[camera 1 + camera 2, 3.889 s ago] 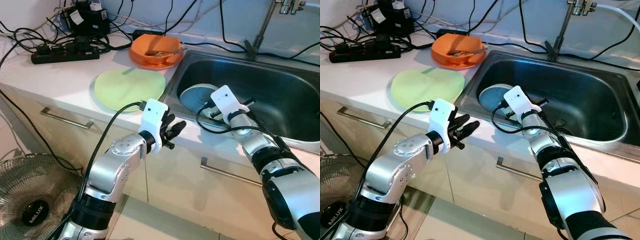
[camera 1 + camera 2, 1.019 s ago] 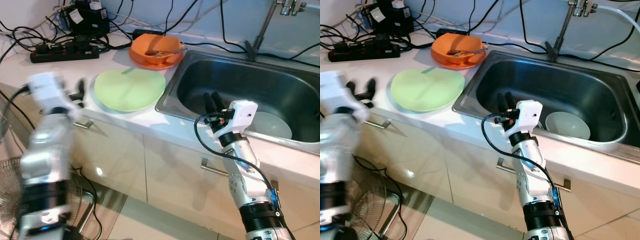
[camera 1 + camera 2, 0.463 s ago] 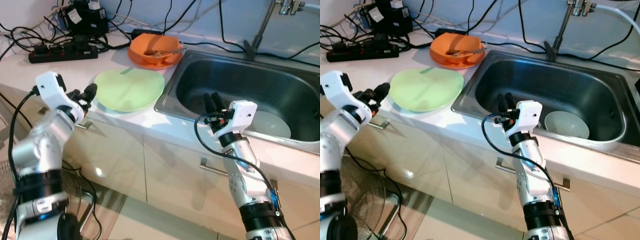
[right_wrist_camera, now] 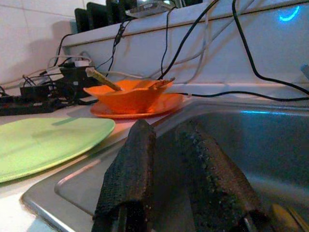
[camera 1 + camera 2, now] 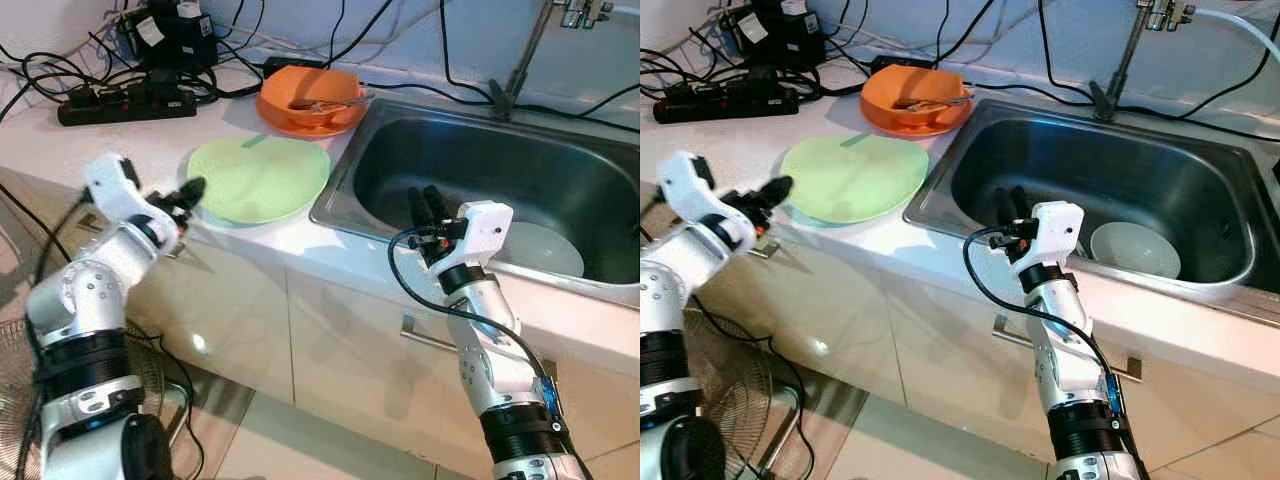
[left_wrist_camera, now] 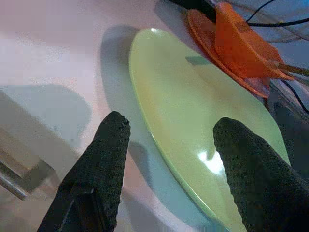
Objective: Kitchen organization
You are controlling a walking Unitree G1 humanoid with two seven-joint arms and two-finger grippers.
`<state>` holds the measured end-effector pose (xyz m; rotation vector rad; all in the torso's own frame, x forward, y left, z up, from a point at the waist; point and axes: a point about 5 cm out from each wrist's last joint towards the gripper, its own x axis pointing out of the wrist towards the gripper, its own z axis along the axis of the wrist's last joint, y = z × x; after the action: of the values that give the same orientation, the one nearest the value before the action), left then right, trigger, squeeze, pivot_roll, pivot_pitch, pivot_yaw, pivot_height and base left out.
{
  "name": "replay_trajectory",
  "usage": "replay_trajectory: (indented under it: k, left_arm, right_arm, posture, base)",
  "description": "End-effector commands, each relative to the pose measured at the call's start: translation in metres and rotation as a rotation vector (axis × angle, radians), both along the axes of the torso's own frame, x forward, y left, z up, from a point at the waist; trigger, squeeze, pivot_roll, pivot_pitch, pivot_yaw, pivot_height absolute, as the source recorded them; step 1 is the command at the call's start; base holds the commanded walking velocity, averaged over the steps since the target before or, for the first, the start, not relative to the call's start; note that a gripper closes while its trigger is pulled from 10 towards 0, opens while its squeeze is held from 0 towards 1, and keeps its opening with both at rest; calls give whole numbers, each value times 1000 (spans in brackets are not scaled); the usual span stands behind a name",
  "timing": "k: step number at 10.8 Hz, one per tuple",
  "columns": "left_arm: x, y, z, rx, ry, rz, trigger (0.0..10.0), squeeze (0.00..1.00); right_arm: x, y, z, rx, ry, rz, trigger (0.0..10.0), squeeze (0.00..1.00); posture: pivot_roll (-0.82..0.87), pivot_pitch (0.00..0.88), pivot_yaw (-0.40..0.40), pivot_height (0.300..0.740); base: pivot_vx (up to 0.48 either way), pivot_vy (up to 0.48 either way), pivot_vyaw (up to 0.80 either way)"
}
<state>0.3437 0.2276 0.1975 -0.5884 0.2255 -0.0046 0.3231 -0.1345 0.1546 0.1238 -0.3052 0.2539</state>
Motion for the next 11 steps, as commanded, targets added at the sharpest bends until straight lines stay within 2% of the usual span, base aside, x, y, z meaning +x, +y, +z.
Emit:
replay_trajectory:
  k: [1,3,7,8,11]
  left_arm:
    - [0,-3,-3,-33,37,-4,10000,0]
    - [0,-11,-10,-57,56,-17,10000,0]
    - [8,-31,-11,-162,74,-45,10000,0]
    - [13,-43,-11,-216,60,-52,10000,0]
    - [21,-66,-12,-297,32,-86,10000,0]
  right_arm:
    - [2,-4,0,-3,9,-14,10000,0]
    - [2,-4,1,-7,9,-15,10000,0]
    - [3,-4,2,-11,6,-19,10000,0]
    - [3,-4,3,-13,4,-18,10000,0]
    - [5,-5,4,-16,1,-21,10000,0]
  posture:
    - [228,83,8,740]
    - [221,81,7,740]
    - [212,76,7,740]
    - [206,72,8,740]
    - [196,61,4,740]
  base:
    - [0,0,0]
    - [0,0,0]
    - [0,0,0]
    - [0,0,0]
    - [0,0,0]
